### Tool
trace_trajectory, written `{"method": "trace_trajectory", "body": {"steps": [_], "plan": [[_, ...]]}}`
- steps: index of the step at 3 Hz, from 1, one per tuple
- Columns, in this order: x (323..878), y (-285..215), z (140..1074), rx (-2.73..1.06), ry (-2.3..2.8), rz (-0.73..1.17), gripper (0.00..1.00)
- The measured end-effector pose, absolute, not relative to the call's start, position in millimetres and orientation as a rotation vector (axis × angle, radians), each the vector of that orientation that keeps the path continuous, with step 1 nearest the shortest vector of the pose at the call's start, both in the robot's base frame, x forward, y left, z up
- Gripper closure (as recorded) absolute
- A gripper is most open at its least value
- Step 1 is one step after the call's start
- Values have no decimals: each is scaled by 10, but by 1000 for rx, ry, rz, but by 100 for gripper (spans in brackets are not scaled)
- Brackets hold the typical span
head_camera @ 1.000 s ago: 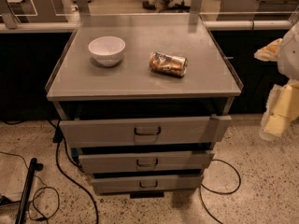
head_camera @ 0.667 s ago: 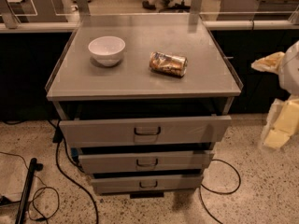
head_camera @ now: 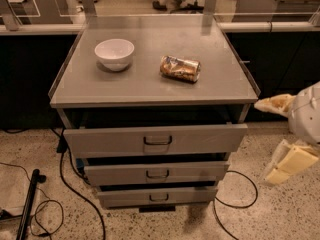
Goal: Open middle drawer
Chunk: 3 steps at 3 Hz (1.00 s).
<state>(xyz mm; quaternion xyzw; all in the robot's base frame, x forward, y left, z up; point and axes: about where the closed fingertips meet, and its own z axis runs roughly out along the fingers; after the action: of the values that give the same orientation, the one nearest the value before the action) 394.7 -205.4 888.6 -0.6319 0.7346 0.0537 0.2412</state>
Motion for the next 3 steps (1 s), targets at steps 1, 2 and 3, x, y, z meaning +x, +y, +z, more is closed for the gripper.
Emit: {"method": "trace_trajectory", "body": {"steps": [1, 2, 3], "plan": [[3838, -1976, 8520, -1725, 2037, 140, 32], [3840, -1912, 8011, -1718, 2090, 109, 63], [3842, -1912, 8009, -1718, 2090, 108, 86]]}}
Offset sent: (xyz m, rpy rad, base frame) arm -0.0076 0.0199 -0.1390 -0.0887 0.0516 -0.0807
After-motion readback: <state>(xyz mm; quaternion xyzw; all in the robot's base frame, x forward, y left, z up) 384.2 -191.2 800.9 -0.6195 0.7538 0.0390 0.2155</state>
